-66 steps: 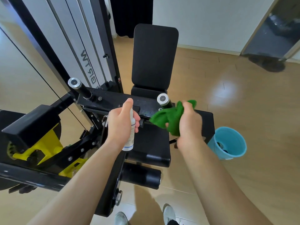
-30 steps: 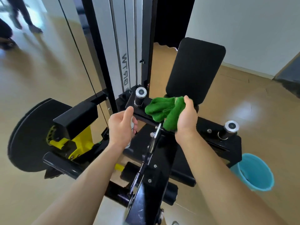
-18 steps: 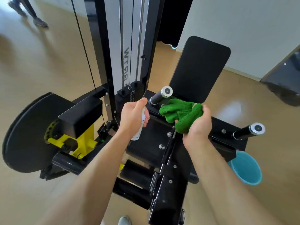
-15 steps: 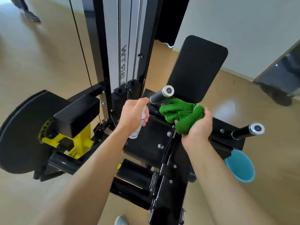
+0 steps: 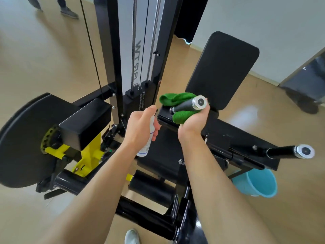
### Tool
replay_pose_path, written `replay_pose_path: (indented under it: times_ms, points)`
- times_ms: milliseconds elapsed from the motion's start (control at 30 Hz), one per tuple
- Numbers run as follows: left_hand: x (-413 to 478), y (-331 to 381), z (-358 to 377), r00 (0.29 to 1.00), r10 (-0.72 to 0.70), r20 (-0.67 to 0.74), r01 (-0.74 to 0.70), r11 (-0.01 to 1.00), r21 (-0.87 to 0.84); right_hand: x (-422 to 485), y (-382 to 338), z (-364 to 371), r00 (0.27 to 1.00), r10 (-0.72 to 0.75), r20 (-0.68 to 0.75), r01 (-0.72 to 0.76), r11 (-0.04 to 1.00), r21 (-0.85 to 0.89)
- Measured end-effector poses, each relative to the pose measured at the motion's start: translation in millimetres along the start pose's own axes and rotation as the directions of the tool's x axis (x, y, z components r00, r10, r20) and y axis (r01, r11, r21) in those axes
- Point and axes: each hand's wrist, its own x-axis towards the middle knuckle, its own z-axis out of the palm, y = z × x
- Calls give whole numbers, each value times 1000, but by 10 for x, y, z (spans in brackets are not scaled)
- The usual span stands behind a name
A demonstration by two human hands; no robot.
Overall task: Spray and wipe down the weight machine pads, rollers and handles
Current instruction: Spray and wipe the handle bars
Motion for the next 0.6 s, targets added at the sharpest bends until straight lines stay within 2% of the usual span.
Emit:
replay_pose_path:
  times_ms: [100,167,300,367,433,500,600]
  points:
    - [32,-33,-25,1000,-14,-17,13,1000,-8,206,78,-37,1000,7,21,-5,994,-110]
    - [53,-39,-13,1000,-11,-7,11,1000,-5,205,-71,-63,985,83,148,-66,991,-118]
    - [79,-25,29,1000,6,24,-6,1000,10,147,-456,-147,915,-11,403,74,987,-141]
    - [104,-17,61,1000,6,23,-6,1000,3,223,-621,-141,848,84,523,62,965,-256]
    - [148,-13,108,1000,-14,11,15,1000,-22,356,-790,-26,763,255,594,80,875,-478]
    - [182,-9,155,999,-36,-5,36,998,-55,446,-887,161,654,441,614,158,715,-681]
    - [200,33,193,998,-60,-15,59,994,-87,576,-799,378,593,635,496,196,483,-853]
